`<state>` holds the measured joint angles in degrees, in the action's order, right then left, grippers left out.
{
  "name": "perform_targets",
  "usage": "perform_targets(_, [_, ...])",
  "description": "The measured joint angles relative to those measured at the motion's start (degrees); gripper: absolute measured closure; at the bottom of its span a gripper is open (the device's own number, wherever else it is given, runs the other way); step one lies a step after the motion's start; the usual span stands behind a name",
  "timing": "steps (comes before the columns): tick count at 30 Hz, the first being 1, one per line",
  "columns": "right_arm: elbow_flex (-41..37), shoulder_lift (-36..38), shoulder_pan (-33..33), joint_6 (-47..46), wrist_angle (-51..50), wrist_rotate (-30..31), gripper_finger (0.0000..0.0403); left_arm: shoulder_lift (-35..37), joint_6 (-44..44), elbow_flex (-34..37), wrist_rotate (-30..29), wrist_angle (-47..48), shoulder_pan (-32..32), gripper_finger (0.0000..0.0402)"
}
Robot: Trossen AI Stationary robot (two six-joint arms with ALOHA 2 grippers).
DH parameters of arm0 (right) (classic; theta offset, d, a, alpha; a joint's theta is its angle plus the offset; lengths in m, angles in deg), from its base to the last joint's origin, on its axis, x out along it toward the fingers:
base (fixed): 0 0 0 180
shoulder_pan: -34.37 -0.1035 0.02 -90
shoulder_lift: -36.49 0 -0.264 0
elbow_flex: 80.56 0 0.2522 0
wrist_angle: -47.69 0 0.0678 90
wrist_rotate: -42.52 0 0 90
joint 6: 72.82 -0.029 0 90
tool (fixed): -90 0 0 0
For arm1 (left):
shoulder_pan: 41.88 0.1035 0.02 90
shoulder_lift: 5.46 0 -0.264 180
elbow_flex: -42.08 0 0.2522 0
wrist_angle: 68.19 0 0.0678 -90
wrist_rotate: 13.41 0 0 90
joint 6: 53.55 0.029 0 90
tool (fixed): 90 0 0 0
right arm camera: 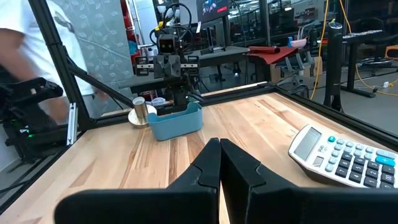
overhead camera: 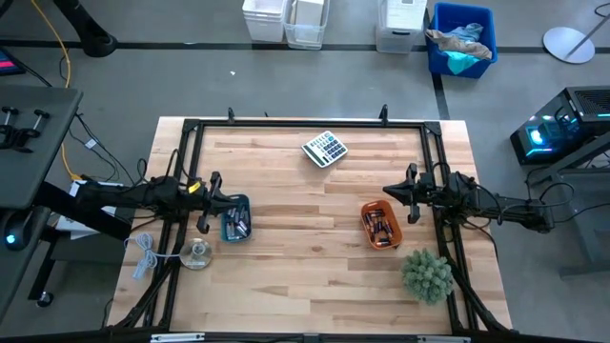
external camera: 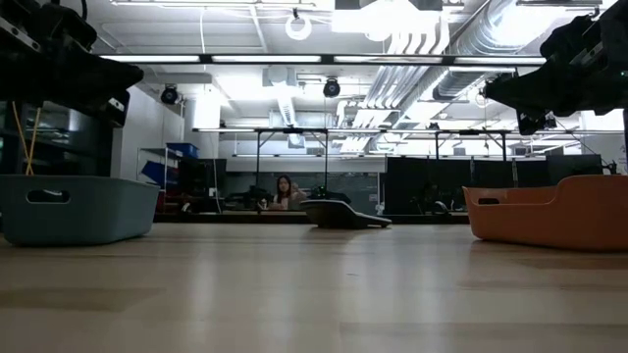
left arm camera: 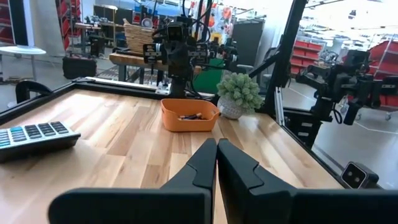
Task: Sort batteries
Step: Return to Home Position
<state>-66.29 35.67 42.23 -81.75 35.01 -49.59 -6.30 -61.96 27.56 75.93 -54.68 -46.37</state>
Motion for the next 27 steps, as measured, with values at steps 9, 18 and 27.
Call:
perform_targets(9, [0.0,0.0,0.0,0.0,0.0,0.0,0.0403,0.0,0.0,0.0,0.0,0.0,0.0,0.0396])
perform_targets(18, [0.0,0.0,0.0,0.0,0.0,0.0,0.0403,0.0,0.0,0.0,0.0,0.0,0.0,0.0396])
perform_targets(27, [0.0,0.0,0.0,0.0,0.0,0.0,0.0403,0.0,0.0,0.0,0.0,0.0,0.0,0.0396])
